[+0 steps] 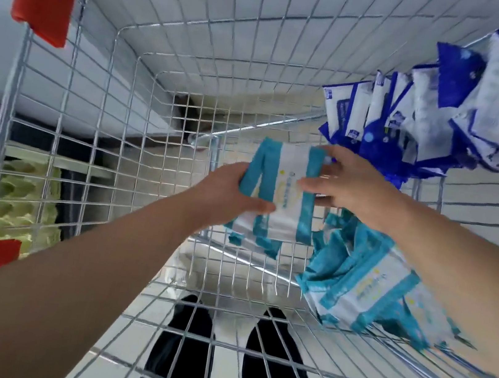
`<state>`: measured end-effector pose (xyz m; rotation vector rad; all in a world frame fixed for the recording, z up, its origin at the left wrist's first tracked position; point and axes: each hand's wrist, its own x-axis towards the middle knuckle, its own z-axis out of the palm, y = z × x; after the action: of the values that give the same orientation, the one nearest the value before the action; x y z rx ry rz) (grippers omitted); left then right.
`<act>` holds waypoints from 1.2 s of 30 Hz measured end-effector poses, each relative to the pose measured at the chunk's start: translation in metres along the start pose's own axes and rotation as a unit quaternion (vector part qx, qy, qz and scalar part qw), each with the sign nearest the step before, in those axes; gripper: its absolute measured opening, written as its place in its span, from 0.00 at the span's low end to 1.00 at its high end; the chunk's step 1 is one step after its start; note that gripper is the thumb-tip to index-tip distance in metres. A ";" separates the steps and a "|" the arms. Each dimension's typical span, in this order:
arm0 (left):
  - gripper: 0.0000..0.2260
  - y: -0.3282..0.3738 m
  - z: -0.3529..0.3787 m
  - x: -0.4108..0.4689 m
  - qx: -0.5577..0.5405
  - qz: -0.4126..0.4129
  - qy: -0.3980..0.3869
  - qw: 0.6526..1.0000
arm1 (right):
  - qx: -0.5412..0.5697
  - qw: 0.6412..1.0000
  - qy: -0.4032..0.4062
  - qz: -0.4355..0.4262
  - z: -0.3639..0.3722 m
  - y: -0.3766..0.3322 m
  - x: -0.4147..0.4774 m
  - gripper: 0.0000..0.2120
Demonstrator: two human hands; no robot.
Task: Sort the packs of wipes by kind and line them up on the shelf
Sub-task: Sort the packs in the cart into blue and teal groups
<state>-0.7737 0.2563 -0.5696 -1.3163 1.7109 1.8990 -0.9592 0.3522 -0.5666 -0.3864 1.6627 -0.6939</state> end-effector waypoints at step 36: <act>0.07 0.123 0.112 0.006 0.179 0.116 0.139 0.967 | -0.385 0.887 0.227 -0.121 -0.152 0.004 -0.111 0.07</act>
<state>-0.9137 0.3207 -0.5059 -1.3318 2.3088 1.4600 -1.0824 0.4569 -0.4702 -1.0745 2.3408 -0.2705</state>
